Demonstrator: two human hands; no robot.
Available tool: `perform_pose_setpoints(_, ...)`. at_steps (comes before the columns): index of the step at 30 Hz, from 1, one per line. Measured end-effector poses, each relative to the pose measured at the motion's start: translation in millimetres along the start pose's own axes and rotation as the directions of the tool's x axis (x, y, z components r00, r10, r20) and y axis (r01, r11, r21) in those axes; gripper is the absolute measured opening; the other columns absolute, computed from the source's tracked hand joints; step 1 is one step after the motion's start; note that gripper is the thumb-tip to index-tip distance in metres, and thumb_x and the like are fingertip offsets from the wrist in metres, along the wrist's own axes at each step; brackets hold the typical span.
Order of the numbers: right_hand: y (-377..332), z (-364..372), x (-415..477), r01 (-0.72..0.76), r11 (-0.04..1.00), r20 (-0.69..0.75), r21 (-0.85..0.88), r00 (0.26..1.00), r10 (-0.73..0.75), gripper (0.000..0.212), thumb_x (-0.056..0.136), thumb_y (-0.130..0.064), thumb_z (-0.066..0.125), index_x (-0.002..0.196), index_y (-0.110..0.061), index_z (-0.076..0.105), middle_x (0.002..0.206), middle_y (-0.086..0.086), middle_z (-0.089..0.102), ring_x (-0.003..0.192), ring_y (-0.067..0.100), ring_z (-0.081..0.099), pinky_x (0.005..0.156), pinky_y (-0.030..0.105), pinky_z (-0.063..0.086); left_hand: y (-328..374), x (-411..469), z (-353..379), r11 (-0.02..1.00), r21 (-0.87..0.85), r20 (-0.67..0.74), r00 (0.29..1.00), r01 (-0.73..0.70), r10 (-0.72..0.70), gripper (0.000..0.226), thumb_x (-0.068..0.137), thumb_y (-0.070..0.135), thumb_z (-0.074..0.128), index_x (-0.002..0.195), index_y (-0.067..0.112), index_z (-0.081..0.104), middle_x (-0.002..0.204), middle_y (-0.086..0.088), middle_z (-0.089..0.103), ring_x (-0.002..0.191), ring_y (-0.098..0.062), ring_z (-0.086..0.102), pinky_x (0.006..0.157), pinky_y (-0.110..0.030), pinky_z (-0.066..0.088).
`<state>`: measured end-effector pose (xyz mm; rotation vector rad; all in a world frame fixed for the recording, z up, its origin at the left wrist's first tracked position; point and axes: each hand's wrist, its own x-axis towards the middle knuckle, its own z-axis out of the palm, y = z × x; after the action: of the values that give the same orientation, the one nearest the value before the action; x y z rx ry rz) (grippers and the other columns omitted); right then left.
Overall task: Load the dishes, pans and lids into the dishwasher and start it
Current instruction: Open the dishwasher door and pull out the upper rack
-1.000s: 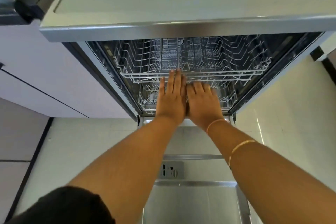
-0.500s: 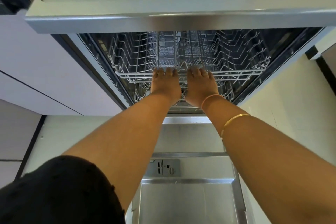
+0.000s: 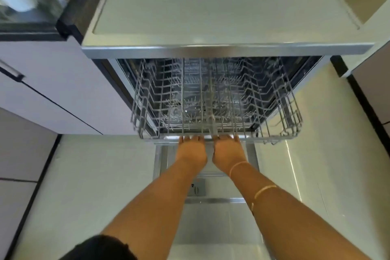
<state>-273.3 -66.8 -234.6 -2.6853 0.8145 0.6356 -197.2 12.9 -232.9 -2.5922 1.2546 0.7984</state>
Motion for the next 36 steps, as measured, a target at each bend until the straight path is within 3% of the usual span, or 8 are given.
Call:
perform_pose_setpoints(3,-4,9,-30,0.001,1.0,0.054,-0.019,0.999,0.0,0.041,0.092,-0.016,0.043,0.133,-0.012,0.047,0.132,0.008,0.052,0.127,0.026,0.042,0.114,0.046,0.021,2,-32,12,1.0,-0.015,0.066,0.998,-0.014,0.015,0.046,0.091,0.015,0.043,0.137,0.01,0.036,0.14,-0.011,0.044,0.127,-0.029,0.042,0.111,-0.042,0.031)
perform_pose_setpoints(9,-11,25,-90,0.022,0.997,0.145,-0.069,0.989,-0.011,0.028,0.094,-0.019,0.043,0.113,-0.01,0.061,0.119,0.011,0.061,0.109,0.027,0.058,0.098,0.039,0.042,9,-95,37,0.998,-0.055,0.196,0.98,-0.032,0.042,0.057,0.094,0.018,0.04,0.146,0.007,0.021,0.151,-0.014,0.029,0.136,-0.032,0.032,0.116,-0.042,0.019)
perform_pose_setpoints(13,-13,42,-129,0.002,0.999,0.176,-0.044,0.984,0.006,0.031,0.096,-0.025,0.041,0.111,-0.012,0.064,0.112,0.009,0.066,0.102,0.027,0.062,0.086,0.036,0.049,17,-139,51,0.994,-0.103,0.208,0.977,-0.027,0.048,0.04,0.095,0.017,0.036,0.133,0.005,0.041,0.131,-0.014,0.052,0.117,-0.031,0.05,0.097,-0.037,0.039)
perform_pose_setpoints(17,-16,54,-152,-0.01,1.0,0.218,0.02,0.976,0.005,0.042,0.099,-0.037,0.033,0.107,-0.011,0.065,0.106,0.01,0.066,0.098,0.027,0.062,0.077,0.033,0.046,19,-162,69,0.985,-0.173,0.234,0.971,0.004,0.037,0.037,0.097,0.021,0.032,0.129,0.014,0.05,0.122,-0.01,0.059,0.108,-0.028,0.057,0.088,-0.037,0.047)
perform_pose_setpoints(20,-16,62,-174,0.001,1.0,0.286,0.017,0.958,-0.006,0.048,0.1,-0.041,0.031,0.1,-0.007,0.065,0.103,0.013,0.067,0.097,0.028,0.062,0.081,0.034,0.048,22,-184,83,0.985,-0.174,0.296,0.954,0.004,0.048,0.036,0.097,0.022,0.031,0.124,0.016,0.055,0.118,-0.009,0.062,0.106,-0.026,0.058,0.085,-0.034,0.046)
perform_pose_setpoints(26,-13,76,-198,-0.041,0.996,0.369,0.084,0.93,0.007,0.059,0.099,-0.047,0.026,0.099,-0.002,0.064,0.102,0.017,0.066,0.096,0.03,0.061,0.08,0.034,0.046,24,-208,90,0.986,-0.166,0.407,0.912,0.009,0.06,0.039,0.098,0.021,0.028,0.13,0.01,0.049,0.127,-0.013,0.057,0.116,-0.028,0.052,0.095,-0.036,0.041)
perform_pose_setpoints(31,-10,79,-204,-0.033,0.989,0.428,0.147,0.903,-0.033,0.05,0.1,-0.044,0.028,0.094,-0.007,0.062,0.099,0.013,0.064,0.098,0.028,0.06,0.083,0.034,0.045,23,-217,91,0.964,-0.264,0.435,0.897,0.039,0.083,0.046,0.098,0.021,0.031,0.143,0.011,0.034,0.144,-0.013,0.042,0.13,-0.029,0.041,0.107,-0.039,0.034)
perform_pose_setpoints(36,-12,77,-215,0.004,0.987,0.443,0.161,0.893,-0.076,0.047,0.1,-0.042,0.027,0.123,-0.01,0.054,0.125,0.013,0.057,0.114,0.028,0.053,0.095,0.037,0.042,22,-232,87,0.973,-0.225,0.341,0.939,0.043,0.038,0.049,0.101,0.023,0.027,0.148,0.011,0.021,0.152,-0.012,0.027,0.142,-0.03,0.021,0.116,-0.044,0.018)
